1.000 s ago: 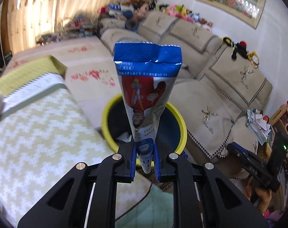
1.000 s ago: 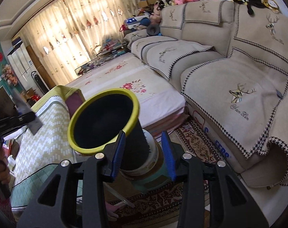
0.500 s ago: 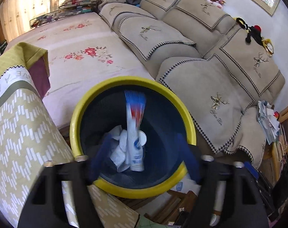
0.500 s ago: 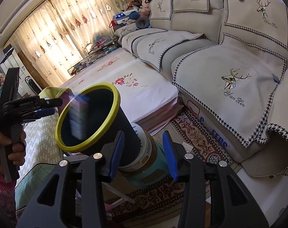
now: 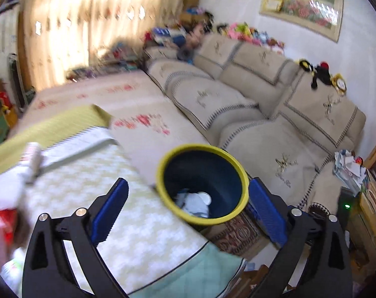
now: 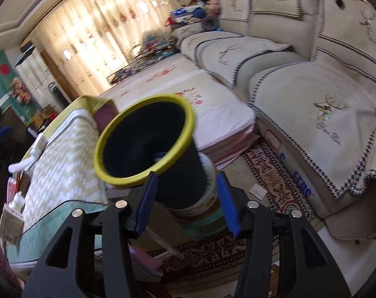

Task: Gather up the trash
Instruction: 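Carry the wrapper over the bin and open the left gripper, then move the right gripper to the white box and grasp it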

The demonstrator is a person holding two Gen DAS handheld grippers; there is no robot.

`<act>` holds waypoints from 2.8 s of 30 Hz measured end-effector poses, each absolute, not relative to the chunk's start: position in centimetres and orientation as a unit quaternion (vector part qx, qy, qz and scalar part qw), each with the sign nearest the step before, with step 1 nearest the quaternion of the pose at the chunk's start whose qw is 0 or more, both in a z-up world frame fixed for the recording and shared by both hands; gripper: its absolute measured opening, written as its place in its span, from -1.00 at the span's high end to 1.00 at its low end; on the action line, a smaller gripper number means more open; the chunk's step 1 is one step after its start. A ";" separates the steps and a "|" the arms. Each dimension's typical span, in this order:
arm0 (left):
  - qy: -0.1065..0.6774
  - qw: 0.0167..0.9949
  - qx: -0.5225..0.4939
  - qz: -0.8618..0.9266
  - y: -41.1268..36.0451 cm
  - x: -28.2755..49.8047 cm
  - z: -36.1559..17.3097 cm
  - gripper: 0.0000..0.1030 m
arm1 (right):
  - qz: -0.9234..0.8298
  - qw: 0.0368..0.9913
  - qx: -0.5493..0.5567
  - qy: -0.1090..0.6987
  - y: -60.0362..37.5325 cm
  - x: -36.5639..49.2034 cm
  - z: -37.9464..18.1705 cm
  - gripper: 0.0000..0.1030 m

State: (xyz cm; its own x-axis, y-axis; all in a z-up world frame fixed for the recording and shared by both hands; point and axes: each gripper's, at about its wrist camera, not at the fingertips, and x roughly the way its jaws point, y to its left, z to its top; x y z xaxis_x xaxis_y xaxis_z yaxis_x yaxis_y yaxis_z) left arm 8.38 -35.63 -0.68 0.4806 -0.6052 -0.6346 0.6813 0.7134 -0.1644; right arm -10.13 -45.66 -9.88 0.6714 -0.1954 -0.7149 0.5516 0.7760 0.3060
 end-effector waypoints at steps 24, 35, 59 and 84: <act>0.270 0.955 -0.103 -0.066 5.3 -1.0 2.0 -0.90 | 0.136 0.917 0.042 0.373 -12.8 4.0 -4.6 -0.16; 0.274 0.952 -0.116 -0.064 6.9 -0.6 1.0 -0.90 | 0.215 0.922 -0.066 0.317 -1.3 3.1 -2.5 -0.23; 0.300 0.942 -0.127 -0.075 5.5 1.4 -1.6 -0.90 | 0.124 0.930 -0.090 0.333 -7.1 4.3 -5.0 -0.32; 0.320 0.936 -0.115 -0.093 3.4 2.6 -2.8 -0.90 | 0.067 0.938 0.024 0.338 -10.1 7.7 -5.9 -0.41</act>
State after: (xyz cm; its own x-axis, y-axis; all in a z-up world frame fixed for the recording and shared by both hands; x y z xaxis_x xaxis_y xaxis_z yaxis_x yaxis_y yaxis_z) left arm 2.64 3.37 -2.78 0.7782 -0.2469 -0.5774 0.1004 0.9566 -0.2737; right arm 7.74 -10.06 -5.89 0.7620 0.1415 -0.6320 -0.1094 0.9899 0.0897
